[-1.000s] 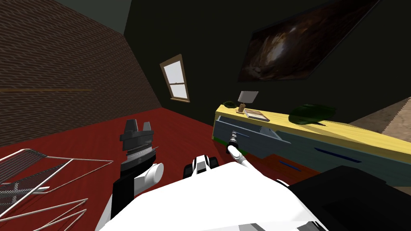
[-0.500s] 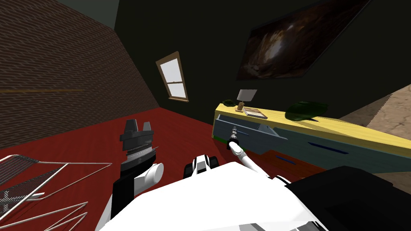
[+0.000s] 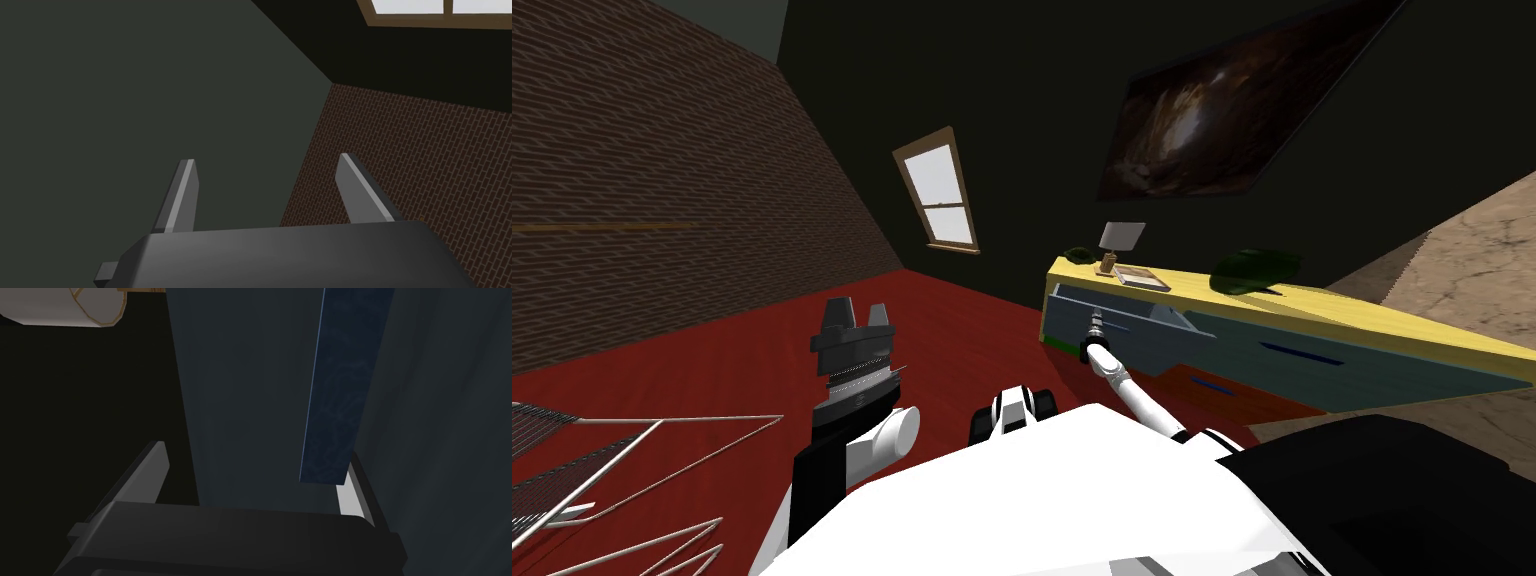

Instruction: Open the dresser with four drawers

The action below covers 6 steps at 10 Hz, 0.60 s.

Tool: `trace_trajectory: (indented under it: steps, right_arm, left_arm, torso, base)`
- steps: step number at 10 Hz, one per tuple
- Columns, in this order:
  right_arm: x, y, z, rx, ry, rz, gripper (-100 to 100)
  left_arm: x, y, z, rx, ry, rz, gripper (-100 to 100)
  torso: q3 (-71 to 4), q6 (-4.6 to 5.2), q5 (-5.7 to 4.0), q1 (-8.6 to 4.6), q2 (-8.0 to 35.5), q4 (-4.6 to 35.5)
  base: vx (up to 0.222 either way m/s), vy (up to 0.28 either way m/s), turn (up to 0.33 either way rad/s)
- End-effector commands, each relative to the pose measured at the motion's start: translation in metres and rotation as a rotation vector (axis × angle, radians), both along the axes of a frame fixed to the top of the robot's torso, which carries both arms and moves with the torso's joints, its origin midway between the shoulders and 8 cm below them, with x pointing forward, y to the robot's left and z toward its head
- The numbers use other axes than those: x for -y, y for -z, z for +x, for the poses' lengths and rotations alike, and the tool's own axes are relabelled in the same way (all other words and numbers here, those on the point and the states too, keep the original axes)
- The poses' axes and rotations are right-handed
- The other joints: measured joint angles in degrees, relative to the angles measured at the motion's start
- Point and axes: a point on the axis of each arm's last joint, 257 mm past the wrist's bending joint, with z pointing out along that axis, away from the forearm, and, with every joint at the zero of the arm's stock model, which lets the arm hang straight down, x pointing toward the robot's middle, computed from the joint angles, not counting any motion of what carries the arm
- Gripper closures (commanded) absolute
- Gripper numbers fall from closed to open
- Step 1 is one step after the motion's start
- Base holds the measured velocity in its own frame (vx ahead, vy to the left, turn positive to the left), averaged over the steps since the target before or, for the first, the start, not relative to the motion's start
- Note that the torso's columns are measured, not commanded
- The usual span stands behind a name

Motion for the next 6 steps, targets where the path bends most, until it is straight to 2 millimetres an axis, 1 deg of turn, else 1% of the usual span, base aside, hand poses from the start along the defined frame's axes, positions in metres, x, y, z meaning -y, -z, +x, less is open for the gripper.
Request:
trace_trajectory:
  steps: [1, 6]
  right_arm:
    - [0.0000, 0.0004, 0.0005, -0.003, -0.003, 0.000, 0]
    - [-0.0004, 0.0026, -0.0004, -0.007, -0.003, 0.002, 0]
  left_arm:
    - [0.0000, 0.0000, 0.0000, 0.000, 0.000, 0.000, 0]
    - [0.0000, 0.0000, 0.0000, 0.000, 0.000, 0.000, 0]
  torso:
    - [0.0, -0.04, -0.02, 0.00, 0.0, 0.0]
    - [0.0, -0.04, -0.09, -0.02, -0.1, -0.1]
  base:
    - [0.000, 0.000, 0.000]
    - [0.000, 0.000, 0.000]
